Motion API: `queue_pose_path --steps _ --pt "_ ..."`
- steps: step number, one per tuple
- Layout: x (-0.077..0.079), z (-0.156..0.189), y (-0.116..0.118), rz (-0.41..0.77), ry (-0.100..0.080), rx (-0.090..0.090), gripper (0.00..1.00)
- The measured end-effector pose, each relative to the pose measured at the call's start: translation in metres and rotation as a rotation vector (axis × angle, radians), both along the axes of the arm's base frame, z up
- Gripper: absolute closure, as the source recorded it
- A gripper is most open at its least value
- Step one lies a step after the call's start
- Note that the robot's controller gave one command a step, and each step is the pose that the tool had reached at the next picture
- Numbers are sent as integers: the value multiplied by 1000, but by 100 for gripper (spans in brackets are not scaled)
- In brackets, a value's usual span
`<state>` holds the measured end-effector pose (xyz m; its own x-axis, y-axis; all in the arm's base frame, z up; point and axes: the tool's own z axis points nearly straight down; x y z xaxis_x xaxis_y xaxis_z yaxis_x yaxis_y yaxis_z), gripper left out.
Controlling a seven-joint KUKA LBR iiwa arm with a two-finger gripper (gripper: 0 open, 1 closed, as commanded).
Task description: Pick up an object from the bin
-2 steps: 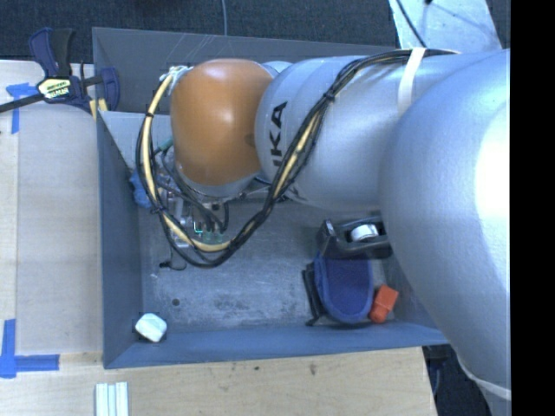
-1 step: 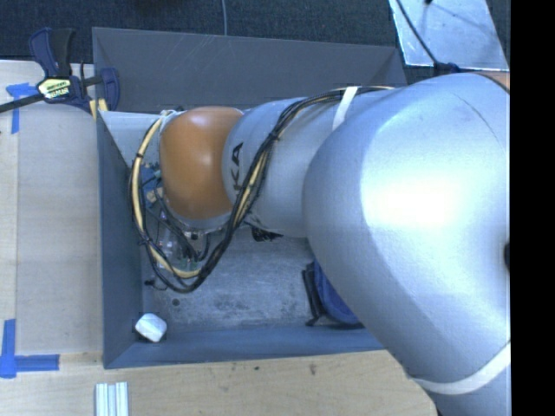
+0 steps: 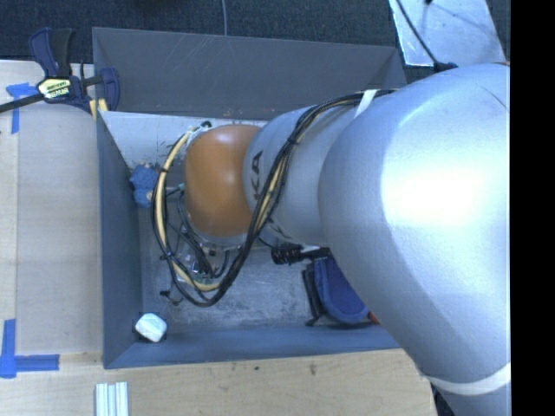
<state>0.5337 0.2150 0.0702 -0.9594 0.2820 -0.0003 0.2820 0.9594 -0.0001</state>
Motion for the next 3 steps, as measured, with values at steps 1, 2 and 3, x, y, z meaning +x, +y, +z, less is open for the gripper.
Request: queue_pose_path --steps 1,2,3 --pt "-25 0 -36 -10 0 -2 0" --pt "-24 0 -68 99 0 -1 0" --pt "-32 0 -90 138 0 -1 0"
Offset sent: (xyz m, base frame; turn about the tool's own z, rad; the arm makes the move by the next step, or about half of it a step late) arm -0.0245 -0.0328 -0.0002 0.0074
